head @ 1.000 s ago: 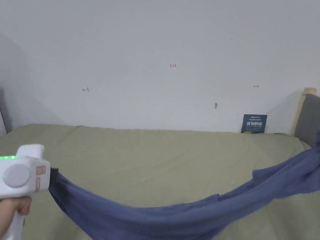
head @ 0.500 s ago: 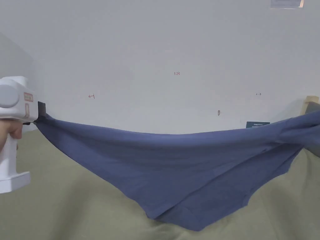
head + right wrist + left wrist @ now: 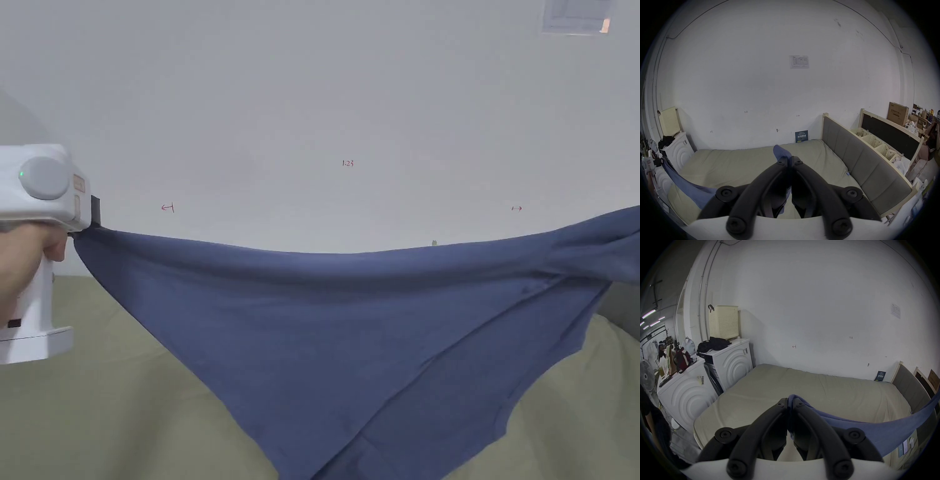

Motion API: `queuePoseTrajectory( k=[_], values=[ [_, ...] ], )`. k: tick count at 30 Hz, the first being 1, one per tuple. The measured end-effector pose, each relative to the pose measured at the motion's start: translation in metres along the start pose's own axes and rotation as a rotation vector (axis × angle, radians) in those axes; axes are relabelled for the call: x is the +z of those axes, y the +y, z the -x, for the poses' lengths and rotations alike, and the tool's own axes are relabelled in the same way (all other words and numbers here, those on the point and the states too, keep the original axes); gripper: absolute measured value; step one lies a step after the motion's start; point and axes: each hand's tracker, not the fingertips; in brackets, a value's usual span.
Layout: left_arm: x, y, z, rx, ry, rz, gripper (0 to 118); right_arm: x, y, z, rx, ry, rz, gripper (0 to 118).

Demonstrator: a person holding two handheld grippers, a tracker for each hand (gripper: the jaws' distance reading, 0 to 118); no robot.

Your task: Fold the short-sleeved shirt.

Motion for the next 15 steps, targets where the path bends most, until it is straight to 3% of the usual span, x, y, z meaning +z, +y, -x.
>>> queuePoseTrajectory(
  k=[15],
  values=[
    [-0.077,0.058,-0.065,-0.016,0.076,-0.068,4,-0.107,0.046,0.02,0.014,-0.021,-0.031,4]
  ],
)
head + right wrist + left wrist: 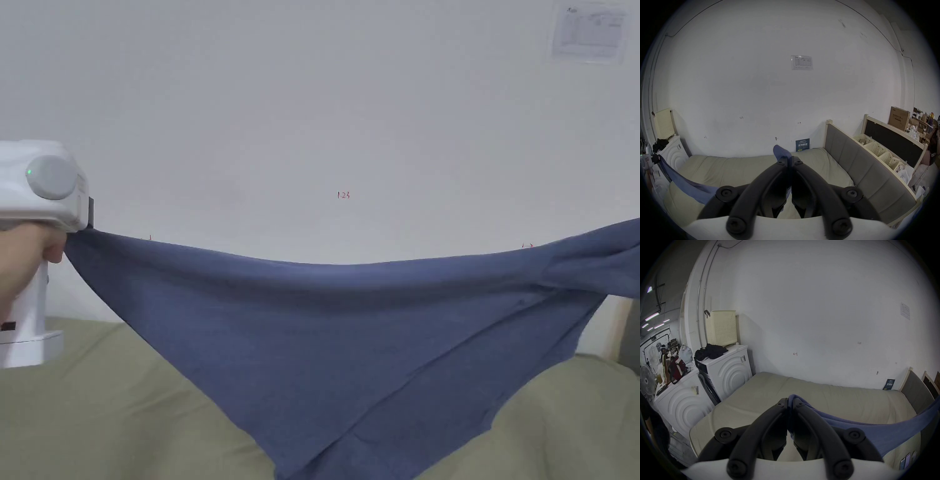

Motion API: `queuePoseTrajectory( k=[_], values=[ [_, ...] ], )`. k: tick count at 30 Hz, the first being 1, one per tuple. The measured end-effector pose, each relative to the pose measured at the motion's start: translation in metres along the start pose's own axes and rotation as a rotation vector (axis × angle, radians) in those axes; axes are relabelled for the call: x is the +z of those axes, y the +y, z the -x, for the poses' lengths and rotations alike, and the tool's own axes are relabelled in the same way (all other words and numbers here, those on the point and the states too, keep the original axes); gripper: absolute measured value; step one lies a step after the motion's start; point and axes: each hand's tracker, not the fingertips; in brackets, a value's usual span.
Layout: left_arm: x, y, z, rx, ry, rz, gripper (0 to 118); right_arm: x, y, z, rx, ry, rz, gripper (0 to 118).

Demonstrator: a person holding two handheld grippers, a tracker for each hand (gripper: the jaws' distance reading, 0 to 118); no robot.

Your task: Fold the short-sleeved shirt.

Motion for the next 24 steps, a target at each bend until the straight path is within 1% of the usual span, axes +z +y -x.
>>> queuePoseTrajectory(
  k=[4,7,9,11,12,13,14,17,18,20,21,22,23,24],
  values=[
    [-0.02,0.007,-0.006,-0.003,0.021,-0.032,4,-0.031,0.008,0.003,-0.004,0.004,-0.012,4],
    [-0.028,0.0,-0.007,0.005,0.031,-0.02,4,-0.052,0.003,0.004,0.001,-0.001,-0.004,4],
    [-0.034,-0.012,-0.007,-0.003,0.021,-0.012,4,-0.056,-0.011,0.001,-0.01,0.011,0.004,4],
    [-0.049,-0.026,-0.005,-0.031,0.018,0.014,4,-0.068,-0.032,0.0,-0.003,0.019,0.044,4],
    [-0.054,-0.038,-0.004,-0.03,0.024,0.036,4,-0.065,-0.052,0.002,0.013,0.012,0.079,4],
    [-0.058,-0.05,-0.002,-0.025,0.015,0.06,4,-0.067,-0.067,0.001,0.004,0.02,0.086,4],
    [-0.06,-0.066,0.001,-0.026,0.0,0.086,4,-0.07,-0.085,0.0,0.012,0.019,0.118,4],
    [-0.068,-0.123,0.008,-0.041,-0.023,0.175,4,-0.071,-0.146,-0.003,0.029,-0.011,0.181,4],
    [-0.067,-0.143,0.012,-0.041,-0.029,0.194,4,-0.067,-0.169,-0.007,0.018,0.019,0.229,4],
    [-0.057,-0.189,0.022,-0.044,-0.03,0.224,4,-0.062,-0.213,-0.013,0.027,0.026,0.297,4],
    [-0.052,-0.211,0.03,-0.044,-0.065,0.273,4,-0.053,-0.237,-0.017,0.012,0.025,0.311,4],
    [-0.045,-0.232,0.036,-0.041,-0.083,0.321,4,-0.046,-0.256,-0.02,0.024,0.03,0.356,4],
    [-0.038,-0.255,0.044,-0.05,-0.085,0.342,4,-0.036,-0.28,-0.026,0.015,0.044,0.351,4],
    [-0.03,-0.276,0.051,-0.068,-0.082,0.369,4,-0.018,-0.302,-0.028,0.024,0.001,0.416,4]
  ],
)
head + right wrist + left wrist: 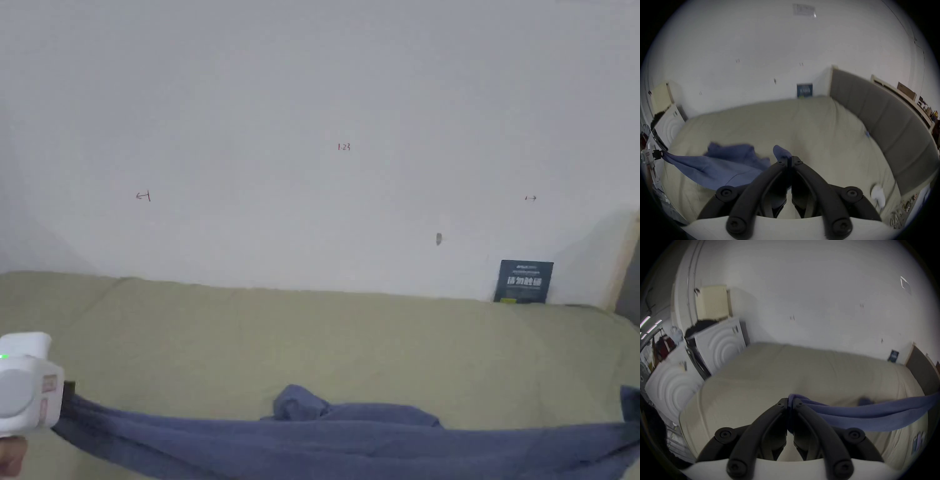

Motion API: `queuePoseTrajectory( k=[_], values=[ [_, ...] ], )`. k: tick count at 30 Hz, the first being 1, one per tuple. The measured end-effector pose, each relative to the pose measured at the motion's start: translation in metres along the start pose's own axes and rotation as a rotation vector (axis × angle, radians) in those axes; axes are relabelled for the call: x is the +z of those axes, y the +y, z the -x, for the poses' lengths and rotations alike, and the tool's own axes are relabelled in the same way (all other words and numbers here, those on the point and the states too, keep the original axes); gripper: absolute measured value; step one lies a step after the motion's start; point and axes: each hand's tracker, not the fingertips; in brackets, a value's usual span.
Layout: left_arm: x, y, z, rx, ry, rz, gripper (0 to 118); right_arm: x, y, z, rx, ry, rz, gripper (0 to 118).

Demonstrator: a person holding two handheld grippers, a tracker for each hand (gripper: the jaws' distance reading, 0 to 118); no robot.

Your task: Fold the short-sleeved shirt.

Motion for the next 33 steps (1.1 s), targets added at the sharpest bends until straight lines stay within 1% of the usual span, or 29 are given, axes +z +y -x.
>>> queuePoseTrajectory(
  k=[1,2,3,4,5,6,7,8,9,11,13,16,17,19,20,23,25,28,30,31,32,33],
  values=[
    [0.0,-0.017,0.004,-0.006,0.0,0.021,4,0.001,-0.02,-0.005,-0.004,0.027,0.028,4],
    [0.001,-0.037,0.01,-0.027,0.01,0.053,4,0.002,-0.044,-0.01,-0.023,0.016,0.045,4],
    [0.004,-0.056,0.015,-0.017,0.009,0.064,4,0.004,-0.066,-0.014,-0.049,-0.007,0.079,4],
    [0.006,-0.069,0.019,-0.008,-0.006,0.1,4,0.005,-0.084,-0.017,-0.062,0.014,0.096,4],
    [0.011,-0.086,0.025,-0.002,-0.008,0.112,4,0.009,-0.104,-0.02,-0.056,-0.003,0.127,4],
    [0.014,-0.1,0.03,-0.001,-0.012,0.113,4,0.013,-0.122,-0.024,-0.078,-0.005,0.124,4],
    [0.023,-0.111,0.031,-0.005,-0.007,0.131,4,0.017,-0.135,-0.029,-0.091,0.001,0.148,4],
    [0.028,-0.123,0.036,-0.001,-0.009,0.137,4,0.018,-0.15,-0.036,-0.146,-0.011,0.144,4],
    [0.032,-0.131,0.04,0.004,-0.018,0.151,4,0.022,-0.162,-0.04,-0.162,0.003,0.174,4],
    [0.048,-0.144,0.042,0.017,-0.014,0.16,4,0.034,-0.181,-0.046,-0.172,-0.013,0.161,4],
    [0.059,-0.155,0.047,0.019,-0.015,0.159,4,0.049,-0.194,-0.05,-0.17,-0.016,0.172,4],
    [0.062,-0.165,0.064,0.054,-0.042,0.164,4,0.058,-0.212,-0.064,-0.219,-0.003,0.185,4],
    [0.066,-0.169,0.066,0.062,-0.062,0.174,4,0.062,-0.217,-0.066,-0.221,0.002,0.189,4],
    [0.064,-0.173,0.076,0.049,-0.055,0.178,4,0.069,-0.224,-0.066,-0.216,0.006,0.197,4],
    [0.066,-0.177,0.076,0.044,-0.059,0.181,4,0.08,-0.23,-0.059,-0.215,0.001,0.195,4],
    [0.074,-0.192,0.073,0.028,-0.048,0.203,4,0.077,-0.237,-0.063,-0.232,-0.037,0.225,4],
    [0.067,-0.202,0.073,0.025,-0.039,0.225,4,0.069,-0.243,-0.066,-0.228,-0.064,0.251,4],
    [0.042,-0.216,0.077,0.036,-0.034,0.267,4,0.052,-0.252,-0.068,-0.242,-0.072,0.292,5],
    [0.037,-0.22,0.077,0.046,-0.036,0.279,4,0.047,-0.255,-0.063,-0.238,-0.089,0.295,5],
    [0.039,-0.22,0.072,0.047,-0.037,0.279,4,0.046,-0.257,-0.06,-0.233,-0.093,0.292,15],
    [0.038,-0.221,0.072,0.049,-0.034,0.28,5,0.042,-0.257,-0.062,-0.225,-0.109,0.292,41],
    [0.038,-0.222,0.073,0.052,-0.041,0.277,9,0.041,-0.257,-0.061,-0.221,-0.121,0.301,83]
  ],
)
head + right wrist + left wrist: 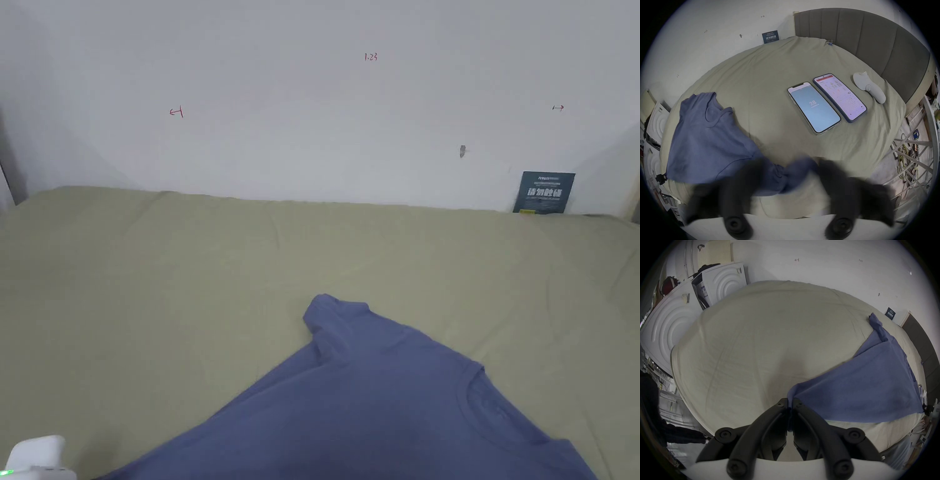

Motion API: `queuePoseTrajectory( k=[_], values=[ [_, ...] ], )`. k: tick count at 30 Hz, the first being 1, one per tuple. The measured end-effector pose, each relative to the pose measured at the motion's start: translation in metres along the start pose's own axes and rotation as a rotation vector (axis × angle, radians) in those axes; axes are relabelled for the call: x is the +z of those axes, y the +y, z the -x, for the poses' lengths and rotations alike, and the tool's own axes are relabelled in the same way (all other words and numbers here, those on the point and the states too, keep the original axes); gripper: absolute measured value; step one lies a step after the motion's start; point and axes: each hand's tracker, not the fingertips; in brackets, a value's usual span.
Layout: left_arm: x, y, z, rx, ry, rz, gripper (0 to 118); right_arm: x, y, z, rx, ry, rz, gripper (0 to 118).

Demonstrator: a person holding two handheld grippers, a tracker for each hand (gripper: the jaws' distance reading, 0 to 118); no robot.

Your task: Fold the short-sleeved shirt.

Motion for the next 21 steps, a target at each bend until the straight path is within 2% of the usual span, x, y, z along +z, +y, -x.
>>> queuePoseTrajectory(
  k=[1,2,3,5,8,10,11,12,13,14,15,16,17,18,21],
  values=[
    [0.001,0.0,0.0,0.0,-0.004,-0.005,47,0.001,-0.001,0.0,-0.008,0.006,0.0,118],
    [0.006,-0.007,0.0,-0.001,-0.001,-0.008,98,0.01,-0.003,0.001,-0.023,0.058,-0.053,116],
    [0.004,-0.009,0.003,0.005,-0.007,0.0,118,-0.004,0.002,-0.001,-0.034,0.032,-0.044,115],
    [0.02,-0.01,0.002,0.009,-0.018,-0.029,115,0.002,0.003,0.013,0.012,0.036,-0.08,115],
    [0.056,-0.02,-0.003,0.022,-0.041,-0.041,115,0.042,-0.016,0.033,0.165,0.057,-0.149,115],
    [0.07,-0.022,-0.001,0.0,-0.073,-0.072,114,0.061,-0.027,0.053,0.202,0.099,-0.212,113],
    [0.081,-0.028,-0.002,-0.01,-0.098,-0.088,110,0.082,-0.032,0.073,0.171,0.133,-0.244,107],
    [0.092,-0.034,-0.005,-0.016,-0.121,-0.098,96,0.094,-0.039,0.085,0.165,0.191,-0.255,95],
    [0.121,-0.026,0.009,-0.392,0.374,-0.203,43,0.102,-0.047,0.094,0.153,0.231,-0.271,55],
    [0.114,-0.037,0.014,-0.418,0.356,-0.203,0,0.11,-0.056,0.106,0.151,0.278,-0.295,12],
    [0.115,-0.045,0.011,-0.415,0.371,-0.206,0,0.115,-0.062,0.12,0.169,0.305,-0.284,0],
    [0.115,-0.048,0.011,-0.428,0.388,-0.241,0,0.116,-0.069,0.129,0.171,0.296,-0.288,0],
    [0.111,-0.052,0.015,-0.433,0.385,-0.201,0,0.119,-0.079,0.141,0.166,0.333,-0.303,0],
    [0.116,-0.057,0.016,-0.443,0.376,-0.187,0,0.118,-0.087,0.152,0.195,0.362,-0.287,0],
    [0.111,-0.061,0.028,-0.415,0.371,-0.186,0,0.136,-0.112,0.183,0.261,0.338,-0.303,0]
  ],
)
